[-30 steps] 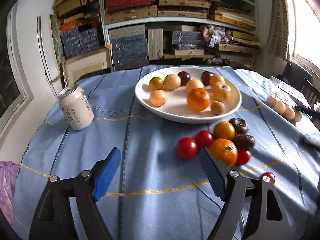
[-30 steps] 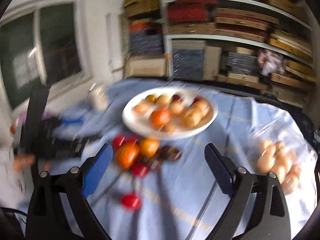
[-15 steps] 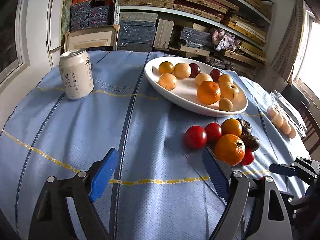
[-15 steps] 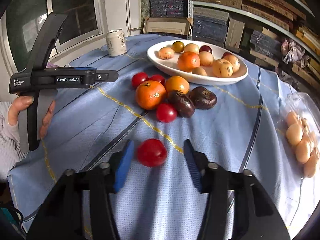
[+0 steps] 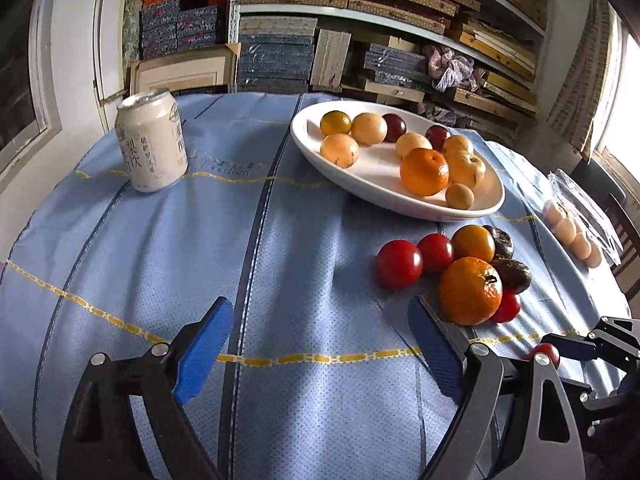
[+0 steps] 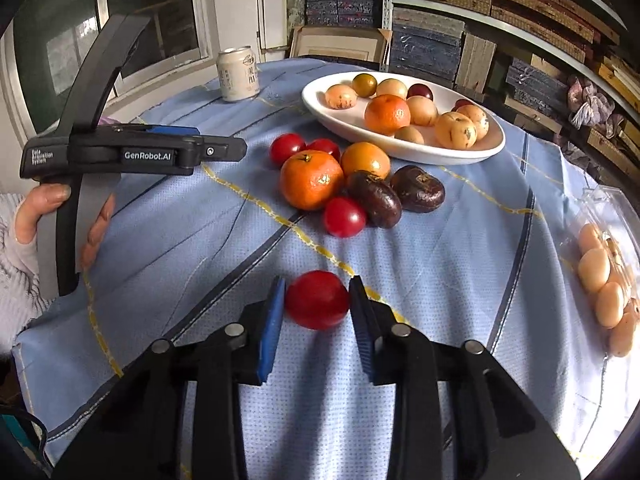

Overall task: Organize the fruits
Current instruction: 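Grasp a red tomato with the right tool, then grasp a red tomato with the left tool while the right tool holds its tomato, then carry both tomatoes onto the white plate and open both tools, then withdraw both open tools from the plate toward the pile, then move the open right tool toward a dark brown fruit in the pile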

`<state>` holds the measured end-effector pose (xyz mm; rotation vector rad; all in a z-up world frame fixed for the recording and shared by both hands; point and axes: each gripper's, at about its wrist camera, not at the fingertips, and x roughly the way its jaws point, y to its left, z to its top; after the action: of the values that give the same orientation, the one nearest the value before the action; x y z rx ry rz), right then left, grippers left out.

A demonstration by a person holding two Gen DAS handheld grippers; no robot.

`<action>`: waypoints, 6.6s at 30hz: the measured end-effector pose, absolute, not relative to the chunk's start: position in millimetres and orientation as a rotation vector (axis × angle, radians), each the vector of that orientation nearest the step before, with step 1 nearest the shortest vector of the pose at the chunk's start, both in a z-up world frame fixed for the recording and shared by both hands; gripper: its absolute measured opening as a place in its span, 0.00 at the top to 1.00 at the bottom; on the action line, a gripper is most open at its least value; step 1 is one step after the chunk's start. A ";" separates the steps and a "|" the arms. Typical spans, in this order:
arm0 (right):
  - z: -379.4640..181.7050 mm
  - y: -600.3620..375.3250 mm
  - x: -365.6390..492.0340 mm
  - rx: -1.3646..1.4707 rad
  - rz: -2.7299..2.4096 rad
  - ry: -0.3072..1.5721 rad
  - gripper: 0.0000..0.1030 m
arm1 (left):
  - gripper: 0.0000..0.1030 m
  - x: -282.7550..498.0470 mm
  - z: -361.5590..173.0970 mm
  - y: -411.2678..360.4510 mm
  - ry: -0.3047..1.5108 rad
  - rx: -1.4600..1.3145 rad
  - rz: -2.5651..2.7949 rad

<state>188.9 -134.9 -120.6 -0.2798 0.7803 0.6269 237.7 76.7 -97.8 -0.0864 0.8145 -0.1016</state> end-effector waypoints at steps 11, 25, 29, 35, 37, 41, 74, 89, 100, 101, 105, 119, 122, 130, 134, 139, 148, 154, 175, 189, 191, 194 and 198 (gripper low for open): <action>-125.6 -139.4 199.3 -0.235 0.650 0.832 0.68 | 0.13 264.9 -94.8 56.8 0.795 0.086 -0.007; -125.8 -138.3 199.3 -0.243 0.663 0.832 0.63 | 0.14 280.1 -98.1 27.7 0.794 0.149 -0.110; -125.7 -138.3 199.4 -0.240 0.664 0.833 0.63 | 0.29 287.3 -105.4 29.6 0.844 0.126 -0.144; -125.9 -138.2 199.1 -0.240 0.665 0.833 0.63 | 0.57 288.5 -113.2 26.4 0.871 0.122 -0.203; -125.9 -138.2 199.1 -0.240 0.665 0.833 0.63 | 0.57 289.4 -113.7 25.6 0.872 0.119 -0.210; -126.1 -138.1 198.8 -0.238 0.666 0.834 0.63 | 0.57 287.3 -115.8 24.2 0.877 0.122 -0.216; -125.7 -138.6 198.3 -0.239 0.666 0.834 0.63 | 0.68 296.2 -111.7 35.9 0.880 -0.016 -0.300; -120.6 -149.3 200.7 -0.158 0.655 0.814 0.70 | 0.70 275.5 -77.0 44.3 0.757 -0.016 -0.250; -42.3 -145.9 250.2 -0.070 0.582 0.622 0.70 | 0.70 324.2 -42.3 39.8 0.715 -0.096 -0.256; -36.1 -143.5 261.2 -0.051 0.572 0.615 0.70 | 0.70 330.5 -42.4 41.8 0.716 -0.125 -0.254; -25.3 -128.8 298.5 -0.029 0.541 0.586 0.70 | 0.70 351.9 -48.2 52.2 0.725 -0.150 -0.197; -66.5 -123.0 362.9 -0.041 0.496 0.646 0.45 | 0.70 376.9 -78.1 36.6 0.824 -0.073 -0.232; -59.7 -131.3 357.4 -0.017 0.504 0.622 0.45 | 0.68 373.2 -78.3 40.7 0.817 -0.078 -0.215; -20.1 -147.2 325.8 0.040 0.540 0.537 0.39 | 0.33 359.5 -52.9 48.4 0.745 -0.120 -0.205; 17.5 -148.3 287.2 0.049 0.590 0.425 0.28 | 0.28 348.8 -34.5 53.8 0.707 -0.174 -0.203; 34.9 -148.6 234.3 -0.003 0.637 0.346 0.09 | 0.13 315.3 -21.7 52.0 0.639 -0.149 -0.152; -34.2 -165.2 201.0 0.012 0.573 0.482 0.05 | 0.12 263.2 -46.4 61.6 0.691 -0.071 -0.076; -80.2 -182.0 221.8 0.099 0.501 0.624 0.05 | 0.12 236.8 -69.3 59.5 0.646 -0.027 0.013; -96.3 -153.0 225.0 -0.020 0.503 0.669 0.05 | 0.11 233.5 -78.4 41.7 0.642 0.077 -0.008; -96.1 -149.5 222.1 -0.039 0.545 0.666 0.05 | 0.10 235.9 -78.4 49.9 0.660 0.032 -0.009; -97.0 -149.8 221.8 -0.036 0.550 0.672 0.05 | 0.10 236.8 -79.6 52.8 0.669 0.015 -0.010; -97.3 -148.6 219.5 -0.043 0.557 0.672 0.05 | 0.10 238.8 -81.4 56.2 0.682 -0.003 -0.012; -94.0 -144.6 215.5 -0.126 0.533 0.636 0.05 | 0.10 239.2 -82.1 58.4 0.689 -0.013 -0.013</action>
<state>215.5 -144.6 -94.0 -0.1264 0.6357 0.5327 239.2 58.4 -82.1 -0.0127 0.6889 -0.0131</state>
